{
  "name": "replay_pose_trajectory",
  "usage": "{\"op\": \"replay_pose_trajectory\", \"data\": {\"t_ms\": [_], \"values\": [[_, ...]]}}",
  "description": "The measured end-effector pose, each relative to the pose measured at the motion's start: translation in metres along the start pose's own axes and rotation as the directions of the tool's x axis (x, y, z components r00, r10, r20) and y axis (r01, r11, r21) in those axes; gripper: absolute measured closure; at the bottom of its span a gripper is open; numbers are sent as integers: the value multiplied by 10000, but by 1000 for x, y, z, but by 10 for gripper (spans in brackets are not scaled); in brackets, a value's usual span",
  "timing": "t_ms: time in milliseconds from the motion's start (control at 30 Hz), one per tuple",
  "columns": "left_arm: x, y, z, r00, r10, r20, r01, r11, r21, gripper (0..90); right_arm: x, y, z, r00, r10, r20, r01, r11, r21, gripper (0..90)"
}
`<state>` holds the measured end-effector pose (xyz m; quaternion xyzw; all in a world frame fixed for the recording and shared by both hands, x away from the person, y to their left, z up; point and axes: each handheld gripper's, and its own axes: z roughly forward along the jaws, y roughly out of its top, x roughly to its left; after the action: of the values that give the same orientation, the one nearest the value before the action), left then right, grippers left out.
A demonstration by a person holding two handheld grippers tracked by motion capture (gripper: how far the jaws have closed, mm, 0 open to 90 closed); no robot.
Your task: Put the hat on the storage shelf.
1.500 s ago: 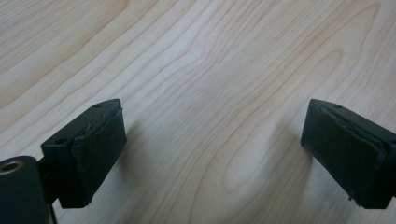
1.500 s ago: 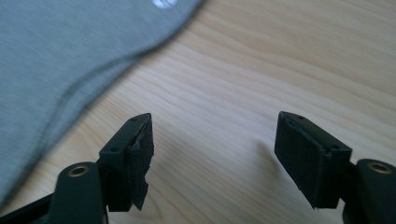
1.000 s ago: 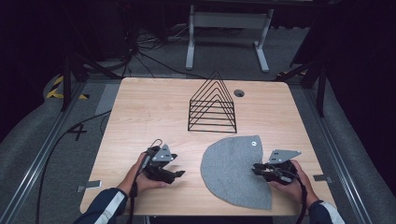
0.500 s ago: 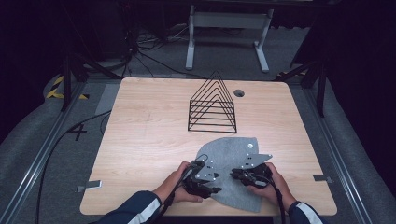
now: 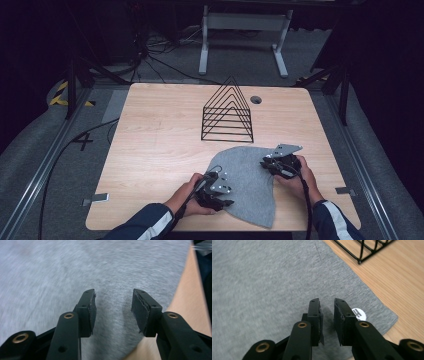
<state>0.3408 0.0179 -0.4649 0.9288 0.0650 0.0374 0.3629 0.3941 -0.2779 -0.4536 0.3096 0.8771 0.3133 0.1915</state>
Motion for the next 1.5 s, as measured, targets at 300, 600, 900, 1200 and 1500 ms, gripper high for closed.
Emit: {"op": "replay_pose_trajectory", "data": {"t_ms": [300,600,900,1200,1500], "values": [[27,-32,-31,9862,-1237,-1101,1264,9918,175,541,19,-11,-18,9933,30,-1157,25,9989,473,764],[43,-42,-40,9619,-1629,-2195,1716,9850,208,507,55,-17,-32,9756,-356,-2166,513,9964,675,761],[61,-46,-41,9237,-2374,-3008,2428,9699,-197,456,83,-12,-32,9654,-752,-2496,927,9939,592,746],[74,-42,-39,9106,-2647,-3175,2752,9613,-121,432,93,-4,-30,9563,-856,-2797,1030,9935,481,665],[45,-41,-49,9297,-2724,-2478,2824,9593,51,379,39,13,-29,9985,-69,-541,51,9994,-342,646]]}}
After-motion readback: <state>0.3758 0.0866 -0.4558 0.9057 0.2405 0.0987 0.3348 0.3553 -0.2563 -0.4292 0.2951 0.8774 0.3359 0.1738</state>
